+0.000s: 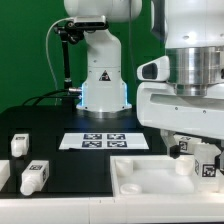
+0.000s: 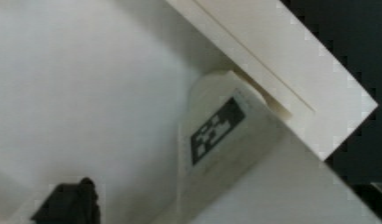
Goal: Assemble one leg
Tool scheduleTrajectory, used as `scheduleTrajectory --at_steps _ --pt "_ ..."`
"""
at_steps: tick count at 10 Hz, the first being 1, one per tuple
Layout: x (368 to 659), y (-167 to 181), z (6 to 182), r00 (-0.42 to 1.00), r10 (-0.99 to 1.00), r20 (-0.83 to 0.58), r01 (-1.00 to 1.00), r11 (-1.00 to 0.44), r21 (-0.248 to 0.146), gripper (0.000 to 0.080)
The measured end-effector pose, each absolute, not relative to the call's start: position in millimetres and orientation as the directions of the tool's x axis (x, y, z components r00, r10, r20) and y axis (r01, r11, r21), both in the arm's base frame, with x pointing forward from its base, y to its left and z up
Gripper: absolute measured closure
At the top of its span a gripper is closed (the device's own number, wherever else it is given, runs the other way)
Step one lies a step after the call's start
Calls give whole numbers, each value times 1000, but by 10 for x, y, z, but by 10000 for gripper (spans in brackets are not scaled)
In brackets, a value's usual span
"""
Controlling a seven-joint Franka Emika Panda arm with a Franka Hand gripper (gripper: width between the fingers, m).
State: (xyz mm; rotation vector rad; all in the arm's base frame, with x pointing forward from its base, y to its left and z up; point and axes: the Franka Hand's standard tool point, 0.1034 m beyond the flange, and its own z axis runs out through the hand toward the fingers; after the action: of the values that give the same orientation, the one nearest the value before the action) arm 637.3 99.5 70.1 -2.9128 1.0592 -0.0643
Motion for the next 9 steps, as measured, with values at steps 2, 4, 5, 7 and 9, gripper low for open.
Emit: scheduleTrajectory --at_steps 2,4,5,7,9 --pt "6376 1188 739 937 -346 50 -346 -938 -10 151" --pt "6382 1175 744 975 -218 52 -218 -976 -6 151" --pt "6382 1175 743 974 -219 52 -219 -976 -6 275" --pt "6381 1175 741 960 -277 50 -277 -961 -11 413" --pt "6383 1164 741 910 -411 49 -411 -912 -18 516"
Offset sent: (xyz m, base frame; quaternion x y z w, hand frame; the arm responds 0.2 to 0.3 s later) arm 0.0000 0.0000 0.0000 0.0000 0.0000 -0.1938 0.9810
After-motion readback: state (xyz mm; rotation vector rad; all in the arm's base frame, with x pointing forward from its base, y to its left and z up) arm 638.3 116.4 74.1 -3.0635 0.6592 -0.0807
